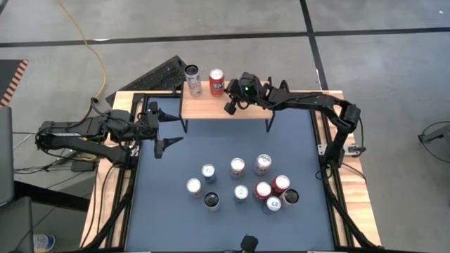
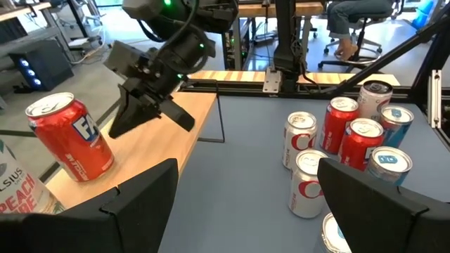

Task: Place canned beverage on shelf
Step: Adjust the orange soda can

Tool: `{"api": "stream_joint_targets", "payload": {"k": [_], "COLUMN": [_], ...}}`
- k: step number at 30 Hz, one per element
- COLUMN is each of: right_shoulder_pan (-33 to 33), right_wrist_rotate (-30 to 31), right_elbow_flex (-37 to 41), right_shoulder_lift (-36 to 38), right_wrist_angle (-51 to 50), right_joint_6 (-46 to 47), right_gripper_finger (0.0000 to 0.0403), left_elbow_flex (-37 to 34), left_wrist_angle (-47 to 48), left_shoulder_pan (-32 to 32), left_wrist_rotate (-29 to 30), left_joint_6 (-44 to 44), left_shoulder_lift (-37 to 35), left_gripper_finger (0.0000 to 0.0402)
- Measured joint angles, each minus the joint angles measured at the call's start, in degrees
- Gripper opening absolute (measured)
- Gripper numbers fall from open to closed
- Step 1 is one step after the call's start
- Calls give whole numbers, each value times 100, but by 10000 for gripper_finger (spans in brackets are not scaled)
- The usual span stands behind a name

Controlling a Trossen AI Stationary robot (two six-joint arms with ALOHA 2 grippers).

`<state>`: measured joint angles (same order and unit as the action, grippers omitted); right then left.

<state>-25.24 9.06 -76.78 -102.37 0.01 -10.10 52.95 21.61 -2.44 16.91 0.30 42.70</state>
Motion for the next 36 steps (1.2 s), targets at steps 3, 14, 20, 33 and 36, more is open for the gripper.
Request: {"api": "stream_joint_targets", "payload": {"k": [3, 14, 20, 33, 36], "right_shoulder_pan": [113, 171, 352, -585, -758], "right_wrist_rotate": [3, 28, 674, 487, 127], "right_elbow_flex": [1, 1, 3, 10, 1], "right_shoulder_lift": [-2, -11, 494, 363, 273], "right_wrist_angle": [127, 640, 90, 1096, 1310], "right_joint_6": [-95, -108, -471, -738, -452], "right_gripper_finger": [0, 0, 0, 0, 0], "left_elbow_flex": [0, 0, 0, 0, 0], "left_wrist_angle": [-2, -5, -4, -7, -7], "left_shoulder_pan": [0, 0, -2, 0, -2], "left_wrist_rotate": [-2, 0, -2, -2, 17], "left_joint_6": [-6, -12, -82, -60, -64], "left_shoulder_lift": [0, 0, 2, 4, 4], "left_gripper_finger": [332, 332, 332, 332, 332]}}
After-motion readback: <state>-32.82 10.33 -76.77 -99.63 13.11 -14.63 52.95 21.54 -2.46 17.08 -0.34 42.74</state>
